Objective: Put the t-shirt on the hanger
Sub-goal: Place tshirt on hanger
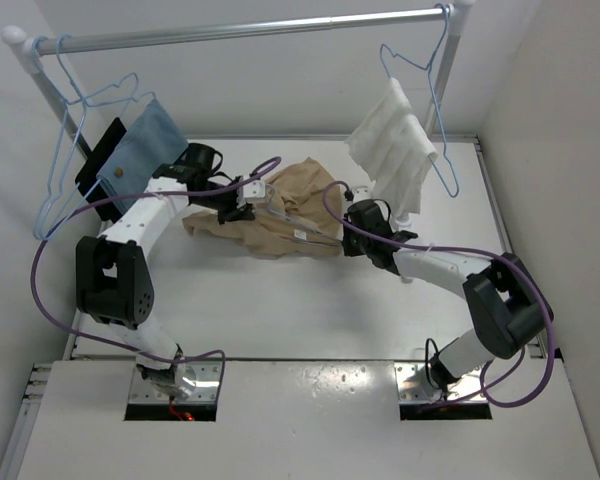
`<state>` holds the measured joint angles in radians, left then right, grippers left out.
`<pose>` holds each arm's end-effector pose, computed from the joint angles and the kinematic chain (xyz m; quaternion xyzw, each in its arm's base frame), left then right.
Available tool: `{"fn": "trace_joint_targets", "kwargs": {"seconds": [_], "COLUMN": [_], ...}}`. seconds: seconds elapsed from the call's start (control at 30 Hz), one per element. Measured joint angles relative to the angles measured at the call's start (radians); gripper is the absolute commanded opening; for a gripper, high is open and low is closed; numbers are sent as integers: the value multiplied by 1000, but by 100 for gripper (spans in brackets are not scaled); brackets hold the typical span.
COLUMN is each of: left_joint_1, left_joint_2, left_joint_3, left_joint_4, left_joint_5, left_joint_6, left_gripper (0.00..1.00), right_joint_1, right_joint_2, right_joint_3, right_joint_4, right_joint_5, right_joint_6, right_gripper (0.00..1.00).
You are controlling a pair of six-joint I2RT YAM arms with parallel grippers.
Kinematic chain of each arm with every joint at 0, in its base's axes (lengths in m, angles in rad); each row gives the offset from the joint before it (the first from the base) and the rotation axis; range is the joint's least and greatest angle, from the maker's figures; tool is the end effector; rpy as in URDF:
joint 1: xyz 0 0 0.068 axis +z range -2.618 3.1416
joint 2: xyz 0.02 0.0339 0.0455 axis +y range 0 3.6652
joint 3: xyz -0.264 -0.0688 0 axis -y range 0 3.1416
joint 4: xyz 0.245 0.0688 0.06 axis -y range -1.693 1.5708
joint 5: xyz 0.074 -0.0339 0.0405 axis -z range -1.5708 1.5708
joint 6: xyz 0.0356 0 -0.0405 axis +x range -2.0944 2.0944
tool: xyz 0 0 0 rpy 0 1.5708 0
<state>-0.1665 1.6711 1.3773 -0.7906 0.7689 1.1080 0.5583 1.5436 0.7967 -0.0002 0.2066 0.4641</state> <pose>0.3360 -0.0816 0.2746 0.6079 0.6694 -0.2232 0.3640 0.2695 0.1597 0.1810 -0.0017 0.9124 0.1124 0.3935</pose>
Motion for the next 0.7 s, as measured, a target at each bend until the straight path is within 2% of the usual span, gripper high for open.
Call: {"fn": "trace_joint_targets", "kwargs": {"seconds": [0.4, 0.7], "left_joint_1": [-5, -39], "left_joint_2": [-11, -48], "left_joint_3": [-2, -54], "left_joint_4": [24, 118], "left_joint_5": [-22, -95], "left_joint_6": [-4, 27], "left_gripper": [0, 0], "right_joint_1": [-8, -20], "right_joint_2": [-14, -14], "right_joint_3": [-4, -4], "right_joint_4": [4, -4], "right_joint_5": [-3, -55], "right_joint_6": [-28, -108], "right_gripper": [0, 0]}}
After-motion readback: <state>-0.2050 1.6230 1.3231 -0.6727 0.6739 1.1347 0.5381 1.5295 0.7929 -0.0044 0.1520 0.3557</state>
